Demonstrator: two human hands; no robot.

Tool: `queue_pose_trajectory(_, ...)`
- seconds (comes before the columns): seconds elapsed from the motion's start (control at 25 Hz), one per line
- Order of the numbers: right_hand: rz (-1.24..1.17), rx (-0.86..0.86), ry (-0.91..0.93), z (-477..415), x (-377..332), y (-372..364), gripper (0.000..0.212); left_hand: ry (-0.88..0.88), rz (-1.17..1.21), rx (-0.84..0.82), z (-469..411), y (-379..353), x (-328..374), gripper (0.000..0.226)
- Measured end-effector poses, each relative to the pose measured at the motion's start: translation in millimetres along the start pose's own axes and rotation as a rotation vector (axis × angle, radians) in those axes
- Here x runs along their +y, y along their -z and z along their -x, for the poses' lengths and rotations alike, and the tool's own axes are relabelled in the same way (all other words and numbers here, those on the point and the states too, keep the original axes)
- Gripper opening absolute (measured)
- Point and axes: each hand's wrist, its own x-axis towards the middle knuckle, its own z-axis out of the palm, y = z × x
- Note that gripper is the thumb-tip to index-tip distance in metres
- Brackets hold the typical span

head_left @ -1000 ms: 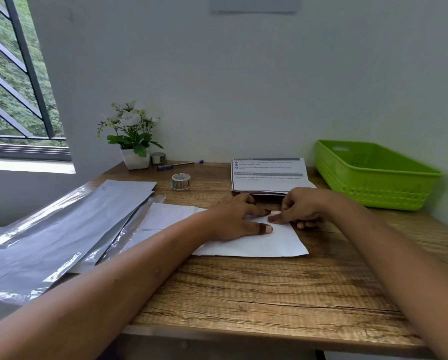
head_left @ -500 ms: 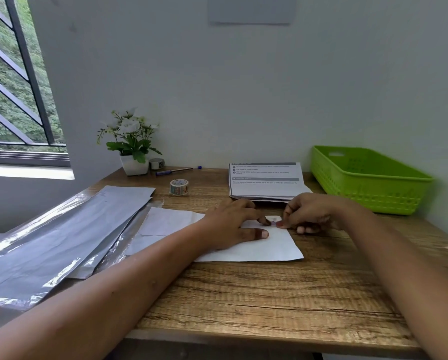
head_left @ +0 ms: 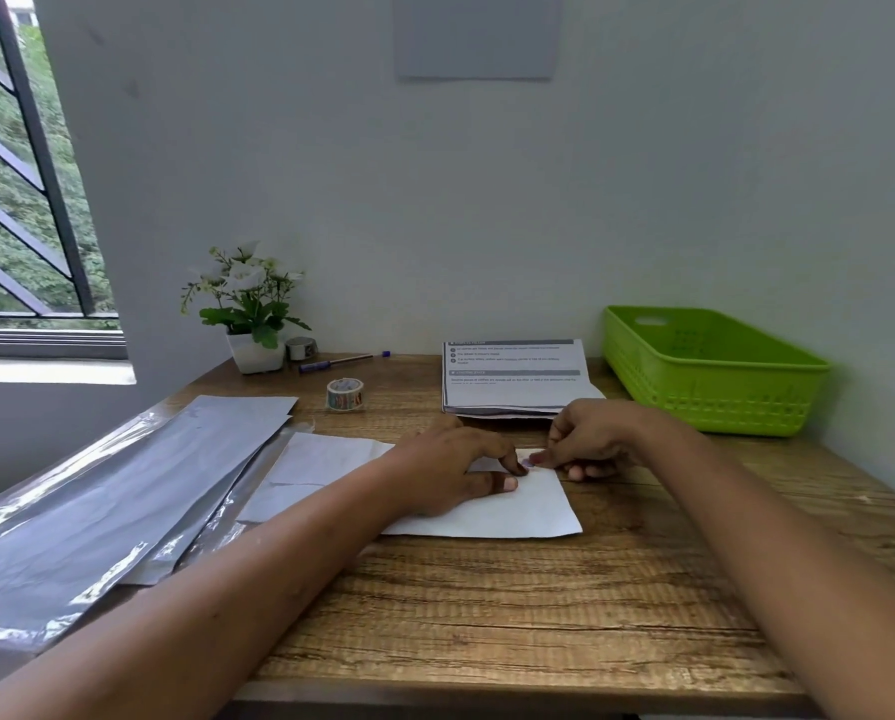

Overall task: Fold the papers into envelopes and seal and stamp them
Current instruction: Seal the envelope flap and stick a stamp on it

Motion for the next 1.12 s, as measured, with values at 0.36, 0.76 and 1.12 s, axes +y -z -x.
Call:
queue_pose_trajectory(0.36,-0.145,-0.139,0.159,11,14,7,0.019,0.024,-0.157,0.014,17,2,7,0.042)
queue_pose_trajectory(0.76,-0.459,-0.171,0.156,14,31,13,0.015,0.403,-0.023,-0.031,37,30,-41,0.076)
queue_pose_trajectory(1.12,0.138,0.235,0.471,16,0,-23,0.004,0.446,0.107,-0.034,38,28,-35,0.072)
